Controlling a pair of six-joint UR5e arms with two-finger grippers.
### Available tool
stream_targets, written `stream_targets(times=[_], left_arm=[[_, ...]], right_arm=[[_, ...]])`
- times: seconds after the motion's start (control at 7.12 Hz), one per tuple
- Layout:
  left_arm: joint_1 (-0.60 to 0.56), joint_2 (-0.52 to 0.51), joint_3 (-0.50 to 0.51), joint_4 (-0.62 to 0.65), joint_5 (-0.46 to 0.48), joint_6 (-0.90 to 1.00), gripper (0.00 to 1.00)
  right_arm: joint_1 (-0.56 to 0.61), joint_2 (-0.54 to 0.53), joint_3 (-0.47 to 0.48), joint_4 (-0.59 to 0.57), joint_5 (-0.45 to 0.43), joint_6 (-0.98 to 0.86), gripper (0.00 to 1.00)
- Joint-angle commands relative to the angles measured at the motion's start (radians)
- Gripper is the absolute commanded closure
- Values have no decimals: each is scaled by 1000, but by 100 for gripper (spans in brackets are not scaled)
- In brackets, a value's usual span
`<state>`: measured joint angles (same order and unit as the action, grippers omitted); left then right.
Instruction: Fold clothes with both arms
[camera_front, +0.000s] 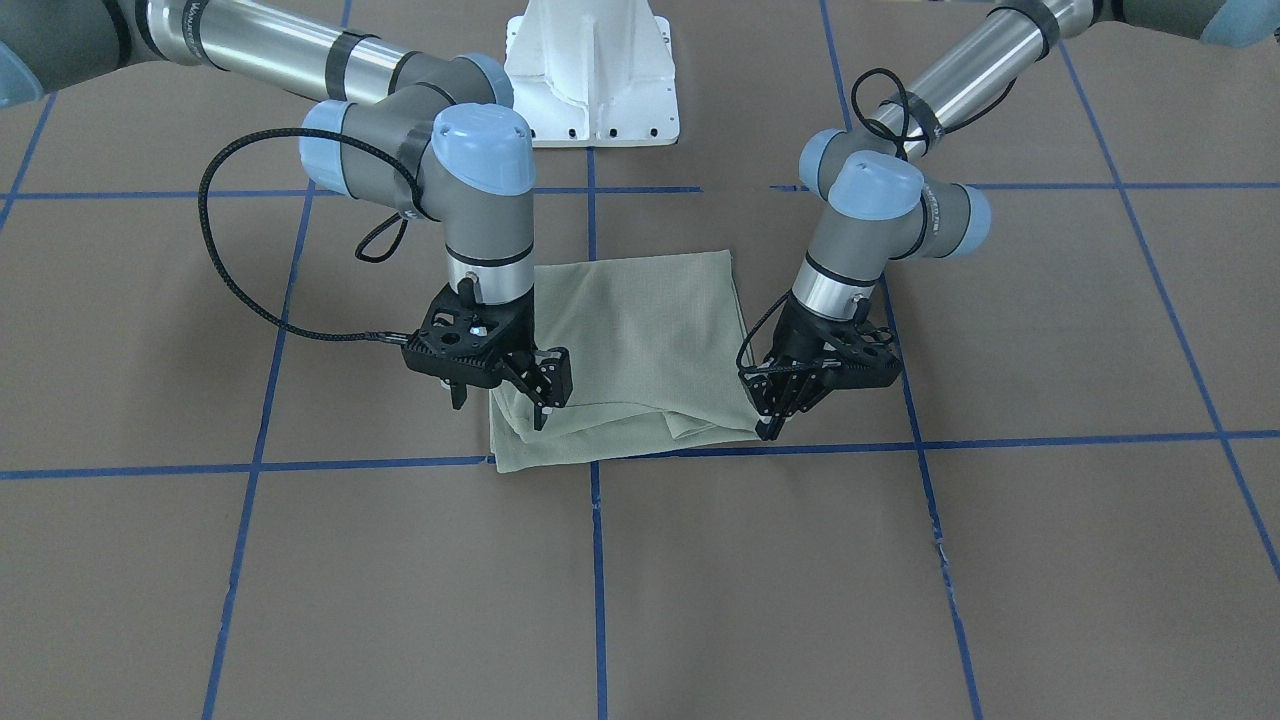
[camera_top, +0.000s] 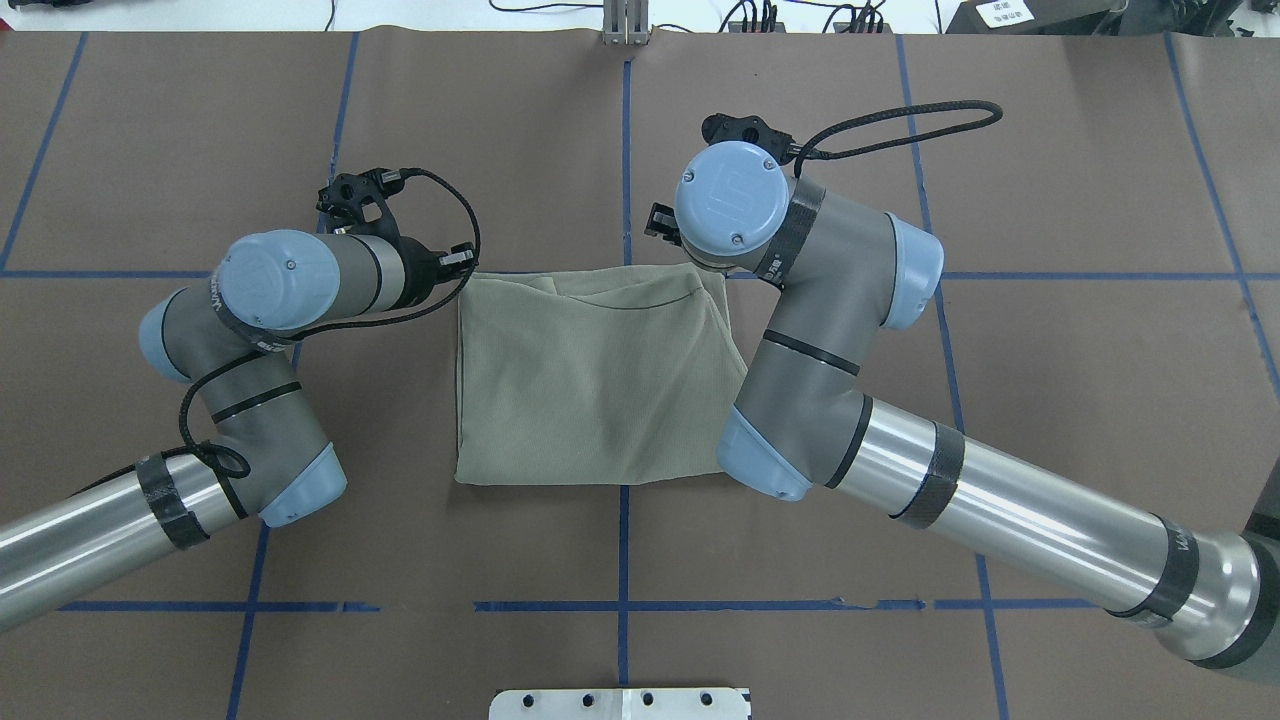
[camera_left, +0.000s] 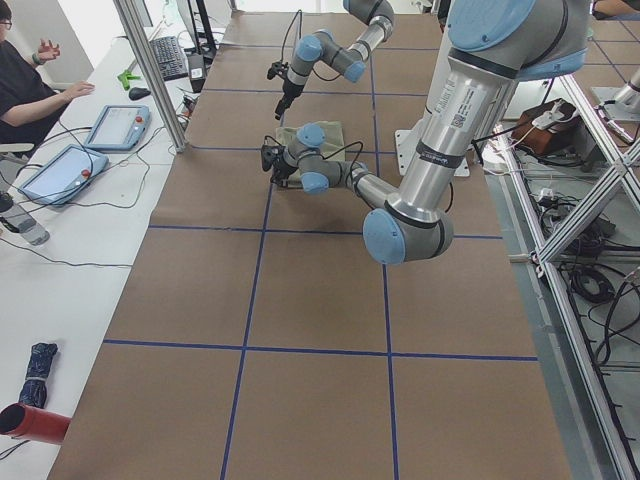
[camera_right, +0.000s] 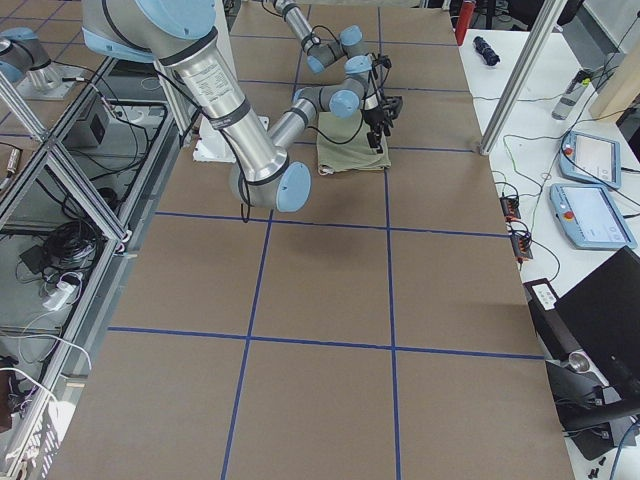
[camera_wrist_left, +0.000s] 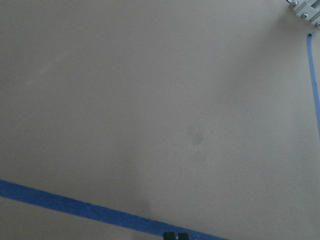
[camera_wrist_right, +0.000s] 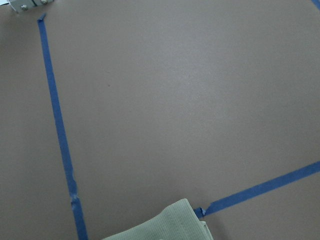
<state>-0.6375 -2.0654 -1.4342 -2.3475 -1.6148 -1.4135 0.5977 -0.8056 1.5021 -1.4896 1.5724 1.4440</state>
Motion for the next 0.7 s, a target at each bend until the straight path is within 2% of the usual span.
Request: stream_targets(times=[0.0,0.14,0.28,0.56], left_arm=[[-65,20,-28,14,-84,182,0],[-117,104,-94,14,-167,296,0],[-193,198,-173,49,-244,461,0],[-389,342,-282,176,-368,868,0]], right_arm=[[49,-23,7,-4,105,-165,0],[98,-80,53,-6,177,-271,0],[182,-171,120,-9,287,-438,0],[377,-335,229,-93,450,-786,0]])
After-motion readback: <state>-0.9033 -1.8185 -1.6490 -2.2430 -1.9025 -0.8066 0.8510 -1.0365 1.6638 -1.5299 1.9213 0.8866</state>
